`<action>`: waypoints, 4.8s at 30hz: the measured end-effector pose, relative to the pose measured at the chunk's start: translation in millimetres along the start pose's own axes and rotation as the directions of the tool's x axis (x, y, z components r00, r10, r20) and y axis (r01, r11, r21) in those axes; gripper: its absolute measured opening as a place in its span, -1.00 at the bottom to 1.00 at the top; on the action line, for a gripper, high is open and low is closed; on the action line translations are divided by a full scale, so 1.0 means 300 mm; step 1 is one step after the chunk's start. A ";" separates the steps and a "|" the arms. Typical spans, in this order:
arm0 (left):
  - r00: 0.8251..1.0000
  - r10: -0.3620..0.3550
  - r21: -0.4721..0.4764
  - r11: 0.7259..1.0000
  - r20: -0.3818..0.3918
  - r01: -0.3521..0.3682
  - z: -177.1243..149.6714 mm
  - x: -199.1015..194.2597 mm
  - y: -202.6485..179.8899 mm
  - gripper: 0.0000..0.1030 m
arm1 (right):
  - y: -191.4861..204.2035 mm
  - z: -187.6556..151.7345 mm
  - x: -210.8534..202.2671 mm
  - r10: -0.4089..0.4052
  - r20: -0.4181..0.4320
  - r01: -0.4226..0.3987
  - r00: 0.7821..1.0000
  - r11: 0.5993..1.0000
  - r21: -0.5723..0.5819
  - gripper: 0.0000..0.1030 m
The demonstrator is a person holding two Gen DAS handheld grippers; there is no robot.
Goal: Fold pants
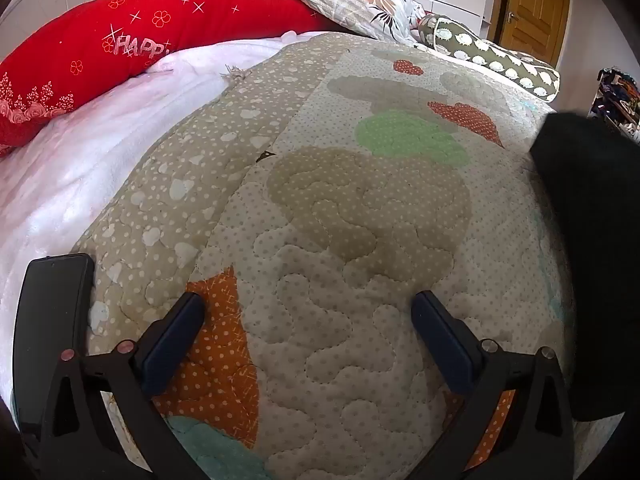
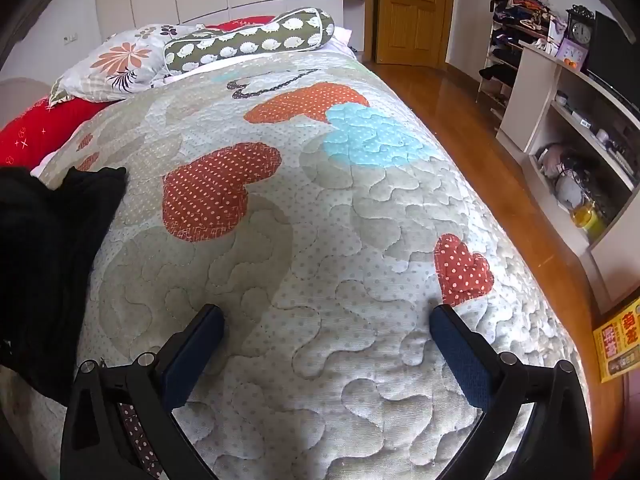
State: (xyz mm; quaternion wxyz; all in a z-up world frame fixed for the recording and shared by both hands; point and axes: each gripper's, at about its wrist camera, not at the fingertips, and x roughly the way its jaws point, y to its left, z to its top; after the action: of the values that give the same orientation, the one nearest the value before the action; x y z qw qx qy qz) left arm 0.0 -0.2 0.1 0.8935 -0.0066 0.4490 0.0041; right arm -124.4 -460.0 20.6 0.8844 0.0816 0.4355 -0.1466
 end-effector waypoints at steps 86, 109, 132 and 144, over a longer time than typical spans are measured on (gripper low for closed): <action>0.973 -0.107 0.122 0.989 0.203 0.083 -0.074 -0.521 -0.208 1.00 | 0.204 -0.141 -0.433 0.228 0.114 -0.222 0.967 0.973 -0.063 0.99; 0.976 -0.161 0.096 0.984 0.149 0.148 -0.110 -0.482 -0.214 1.00 | 0.182 -0.149 -0.392 0.215 0.076 -0.212 0.974 0.976 -0.054 0.99; 0.925 -0.376 -0.051 0.924 0.062 0.379 -0.070 -0.274 -0.298 -0.41 | 0.092 -0.170 -0.296 0.189 0.024 -0.189 0.982 0.982 0.026 0.99; 0.904 -0.393 -0.057 0.912 0.169 0.407 -0.014 -0.420 -0.118 -0.74 | 0.110 -0.154 -0.317 0.194 0.040 -0.195 0.980 0.981 0.012 0.99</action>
State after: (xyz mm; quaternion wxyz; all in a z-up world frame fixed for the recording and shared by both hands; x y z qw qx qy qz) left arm -78.1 -35.9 98.8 0.9060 -0.1389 0.3673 -0.1583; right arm -202.9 -398.4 68.6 0.9022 0.1279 0.4069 -0.0645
